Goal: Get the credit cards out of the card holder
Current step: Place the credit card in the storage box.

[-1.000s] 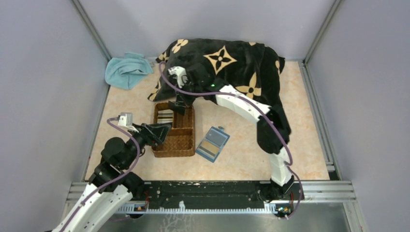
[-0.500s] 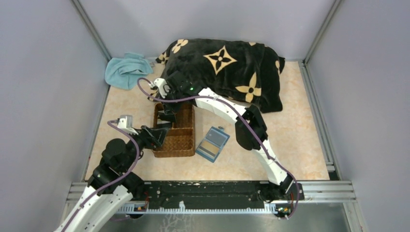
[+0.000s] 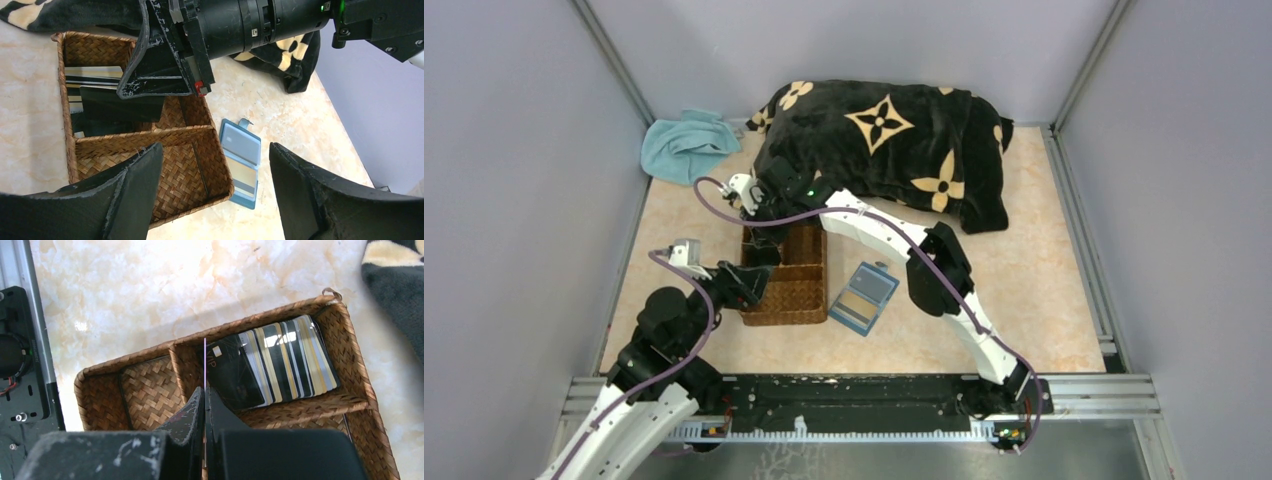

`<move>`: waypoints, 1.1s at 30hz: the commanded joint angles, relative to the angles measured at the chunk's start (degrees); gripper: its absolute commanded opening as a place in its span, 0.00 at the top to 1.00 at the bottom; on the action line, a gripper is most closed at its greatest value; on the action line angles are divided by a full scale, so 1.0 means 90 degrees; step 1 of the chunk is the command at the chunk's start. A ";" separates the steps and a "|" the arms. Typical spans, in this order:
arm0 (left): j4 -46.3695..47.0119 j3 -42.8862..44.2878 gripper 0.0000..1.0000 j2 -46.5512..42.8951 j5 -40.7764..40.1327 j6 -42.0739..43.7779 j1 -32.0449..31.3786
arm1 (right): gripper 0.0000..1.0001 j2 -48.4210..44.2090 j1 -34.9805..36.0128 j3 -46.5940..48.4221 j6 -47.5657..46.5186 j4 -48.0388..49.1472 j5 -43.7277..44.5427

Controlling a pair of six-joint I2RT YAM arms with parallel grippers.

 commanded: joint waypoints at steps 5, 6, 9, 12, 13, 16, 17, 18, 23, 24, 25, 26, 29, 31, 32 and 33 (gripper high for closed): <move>-0.0102 -0.0098 0.16 -0.0277 -0.0145 0.0036 -0.0010 | 1.00 0.0033 0.0152 0.0548 -0.0079 0.0076 -0.0116; -0.0115 -0.0106 0.16 -0.0294 -0.0146 0.0045 -0.0008 | 1.00 0.0049 0.0150 0.0552 -0.0080 0.0083 -0.0112; -0.0175 -0.0081 0.16 -0.0336 -0.0131 0.0044 -0.0008 | 1.00 0.0170 0.0151 0.0574 -0.0064 0.0087 -0.0126; -0.0260 -0.0063 0.16 -0.0417 -0.0148 0.0044 -0.0010 | 1.00 0.0330 0.0151 0.0550 0.0004 0.0125 -0.0174; -0.0264 -0.0072 0.16 -0.0438 -0.0144 0.0041 -0.0008 | 1.00 0.0358 0.0150 0.0509 0.0028 0.0161 -0.0181; -0.0267 -0.0063 0.15 -0.0449 -0.0135 0.0039 -0.0008 | 1.00 0.0381 0.0150 0.0393 0.0082 0.0280 -0.0206; -0.0273 -0.0059 0.15 -0.0438 -0.0131 0.0053 -0.0011 | 1.00 0.0384 0.0151 0.0373 0.0090 0.0297 -0.0220; -0.0274 -0.0050 0.15 -0.0437 -0.0137 0.0060 -0.0013 | 1.00 0.0388 0.0153 0.0370 0.0095 0.0300 -0.0243; -0.0256 -0.0067 0.15 -0.0413 -0.0127 0.0061 -0.0007 | 0.83 0.0262 0.0150 0.0327 0.0105 0.0312 -0.0093; -0.0234 -0.0073 0.15 -0.0401 -0.0121 0.0065 -0.0009 | 0.70 0.0196 0.0159 0.0251 0.0096 0.0358 -0.0033; -0.0222 -0.0075 0.14 -0.0369 -0.0110 0.0066 -0.0011 | 0.62 0.0085 0.0154 0.0156 0.0095 0.0432 0.0062; -0.0212 -0.0077 0.14 -0.0354 -0.0101 0.0073 -0.0008 | 0.60 -0.0051 0.0152 0.0027 0.0095 0.0531 0.0145; -0.0173 -0.0096 0.14 -0.0261 -0.0081 0.0068 -0.0010 | 0.59 -0.0523 0.0150 -0.0469 0.0139 0.0944 0.0415; -0.0150 -0.0102 0.14 -0.0211 -0.0062 0.0060 -0.0008 | 0.59 -0.0844 0.0152 -0.0790 0.0192 0.1223 0.0598; -0.0132 -0.0107 0.14 -0.0191 -0.0054 0.0065 -0.0014 | 0.59 -0.1000 0.0150 -0.0972 0.0240 0.1382 0.0700; -0.0095 -0.0114 0.14 -0.0172 -0.0031 0.0086 -0.0009 | 0.59 -0.1197 0.0153 -0.1168 0.0284 0.1550 0.0789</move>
